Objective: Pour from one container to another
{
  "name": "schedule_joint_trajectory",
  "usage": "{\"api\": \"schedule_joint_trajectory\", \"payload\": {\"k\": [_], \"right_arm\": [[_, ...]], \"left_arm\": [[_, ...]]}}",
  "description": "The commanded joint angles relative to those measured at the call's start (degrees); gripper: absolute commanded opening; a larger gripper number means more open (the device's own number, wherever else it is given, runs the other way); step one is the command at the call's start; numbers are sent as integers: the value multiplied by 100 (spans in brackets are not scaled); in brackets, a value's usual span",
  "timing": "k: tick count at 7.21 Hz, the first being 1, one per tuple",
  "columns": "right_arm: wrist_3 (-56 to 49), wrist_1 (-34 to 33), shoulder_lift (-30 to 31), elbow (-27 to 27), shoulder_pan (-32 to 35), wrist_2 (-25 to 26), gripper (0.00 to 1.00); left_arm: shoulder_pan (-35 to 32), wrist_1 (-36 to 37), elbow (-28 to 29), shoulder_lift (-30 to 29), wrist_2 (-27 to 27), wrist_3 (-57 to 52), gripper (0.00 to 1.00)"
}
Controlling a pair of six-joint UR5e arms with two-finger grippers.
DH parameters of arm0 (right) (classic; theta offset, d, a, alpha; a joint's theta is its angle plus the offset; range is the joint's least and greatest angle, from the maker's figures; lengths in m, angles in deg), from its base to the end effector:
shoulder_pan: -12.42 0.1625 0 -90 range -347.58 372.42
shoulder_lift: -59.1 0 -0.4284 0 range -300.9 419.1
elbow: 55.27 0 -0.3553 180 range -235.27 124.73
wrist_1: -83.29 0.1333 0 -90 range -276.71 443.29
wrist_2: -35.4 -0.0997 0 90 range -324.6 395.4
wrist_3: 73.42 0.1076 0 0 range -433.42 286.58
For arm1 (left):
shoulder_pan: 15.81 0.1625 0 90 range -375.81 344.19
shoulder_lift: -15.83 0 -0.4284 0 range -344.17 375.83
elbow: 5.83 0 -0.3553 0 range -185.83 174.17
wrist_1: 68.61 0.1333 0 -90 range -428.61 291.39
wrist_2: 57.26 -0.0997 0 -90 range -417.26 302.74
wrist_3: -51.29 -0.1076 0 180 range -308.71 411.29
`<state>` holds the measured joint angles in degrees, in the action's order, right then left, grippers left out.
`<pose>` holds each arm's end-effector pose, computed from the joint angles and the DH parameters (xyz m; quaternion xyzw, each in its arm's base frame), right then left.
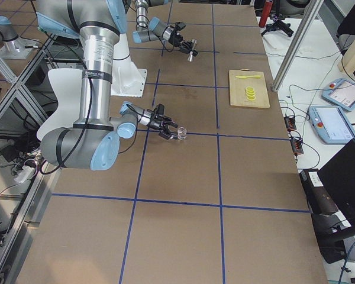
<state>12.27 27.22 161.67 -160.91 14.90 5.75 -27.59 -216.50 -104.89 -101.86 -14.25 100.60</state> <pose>-0.3631 -0.2427 0.5441 0.4921 -0.2456 0.1464 0.8223 0.4940 -0.3196 0.2239 0.5405 0.4853 -0.1286 0.6752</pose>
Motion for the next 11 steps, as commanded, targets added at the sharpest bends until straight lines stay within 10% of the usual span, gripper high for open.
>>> {"api": "schedule_joint_trajectory", "payload": {"k": [1,11], "right_arm": [[62,8,0,26,68,12,100],[308,8,-290,316,148,100,99]], "left_arm": [[-9,-2,0,0,-2,0,0],[-18,7,0,9,-2,0,0]]}}
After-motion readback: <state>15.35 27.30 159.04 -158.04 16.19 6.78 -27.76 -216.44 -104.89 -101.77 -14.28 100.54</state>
